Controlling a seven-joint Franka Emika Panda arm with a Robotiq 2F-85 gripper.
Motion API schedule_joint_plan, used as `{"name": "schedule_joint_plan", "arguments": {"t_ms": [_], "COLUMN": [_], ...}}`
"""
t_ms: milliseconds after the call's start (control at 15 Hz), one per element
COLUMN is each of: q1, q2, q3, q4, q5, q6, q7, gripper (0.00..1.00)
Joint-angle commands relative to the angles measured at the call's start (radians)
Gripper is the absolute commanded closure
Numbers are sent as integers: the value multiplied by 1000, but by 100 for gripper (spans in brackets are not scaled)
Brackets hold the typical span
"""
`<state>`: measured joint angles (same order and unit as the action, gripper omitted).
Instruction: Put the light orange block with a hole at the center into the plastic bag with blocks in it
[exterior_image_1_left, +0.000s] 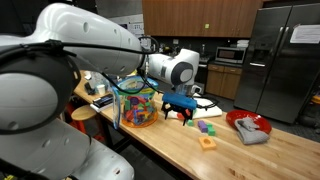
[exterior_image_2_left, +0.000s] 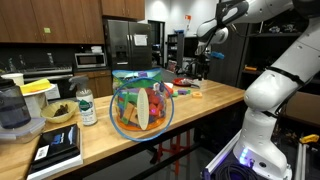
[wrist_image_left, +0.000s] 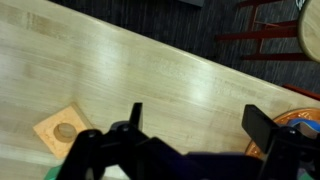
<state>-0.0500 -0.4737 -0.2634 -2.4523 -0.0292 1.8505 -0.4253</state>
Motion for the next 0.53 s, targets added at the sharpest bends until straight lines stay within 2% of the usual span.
{"name": "schedule_joint_plan", "arguments": {"t_ms": [0, 467], "q1": [-15, -13], "q2": [2, 2], "q3": [13, 20], "q4": [1, -2], "q5": [6, 6], "q6": [-1, -1], "q7": [-5, -5], "gripper": [0, 0]}}
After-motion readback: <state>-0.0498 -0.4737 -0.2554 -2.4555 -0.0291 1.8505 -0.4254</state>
